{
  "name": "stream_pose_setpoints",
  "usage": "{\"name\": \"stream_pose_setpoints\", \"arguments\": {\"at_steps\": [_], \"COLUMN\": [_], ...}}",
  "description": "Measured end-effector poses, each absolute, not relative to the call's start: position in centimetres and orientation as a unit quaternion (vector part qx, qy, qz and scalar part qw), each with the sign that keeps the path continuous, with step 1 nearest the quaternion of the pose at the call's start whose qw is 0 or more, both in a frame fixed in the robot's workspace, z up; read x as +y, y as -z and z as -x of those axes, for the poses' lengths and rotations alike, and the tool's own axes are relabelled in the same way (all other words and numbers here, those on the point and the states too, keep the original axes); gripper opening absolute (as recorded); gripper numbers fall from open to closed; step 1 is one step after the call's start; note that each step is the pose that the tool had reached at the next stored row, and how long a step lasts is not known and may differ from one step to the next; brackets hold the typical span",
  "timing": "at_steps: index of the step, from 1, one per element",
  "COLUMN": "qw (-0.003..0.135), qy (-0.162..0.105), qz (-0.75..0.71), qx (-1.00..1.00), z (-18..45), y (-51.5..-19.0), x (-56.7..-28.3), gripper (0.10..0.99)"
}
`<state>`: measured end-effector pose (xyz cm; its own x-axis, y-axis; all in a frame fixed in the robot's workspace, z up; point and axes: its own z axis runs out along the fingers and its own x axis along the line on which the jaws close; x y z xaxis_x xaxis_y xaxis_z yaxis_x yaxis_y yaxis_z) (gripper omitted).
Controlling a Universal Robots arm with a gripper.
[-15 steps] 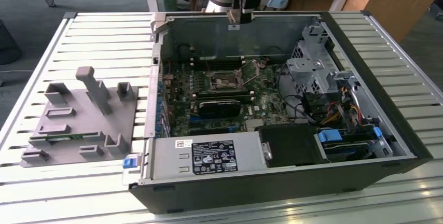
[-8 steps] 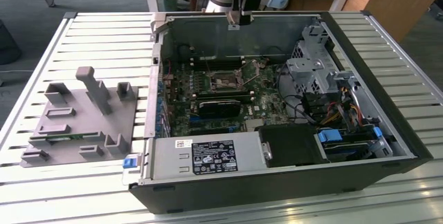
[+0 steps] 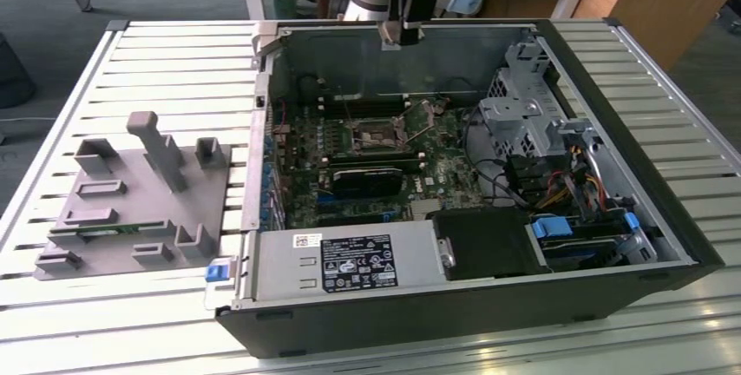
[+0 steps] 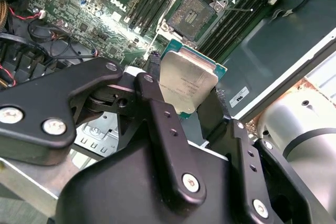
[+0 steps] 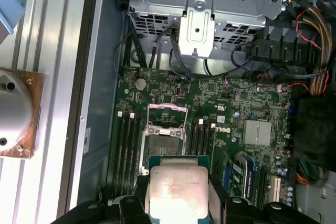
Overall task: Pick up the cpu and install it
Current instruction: 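Place the cpu into insertion slot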
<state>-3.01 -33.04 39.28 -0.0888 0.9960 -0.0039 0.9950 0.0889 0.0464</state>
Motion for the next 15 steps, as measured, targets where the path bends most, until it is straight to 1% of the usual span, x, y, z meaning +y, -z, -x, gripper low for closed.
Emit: {"name": "stream_pose_setpoints", "arguments": {"at_steps": [15], "qw": [0.015], "qy": [-0.014], "qz": [-0.675], "qx": [0.738], "z": [3.0], "y": [-37.7], "x": [-33.0], "gripper": [0.533]}}
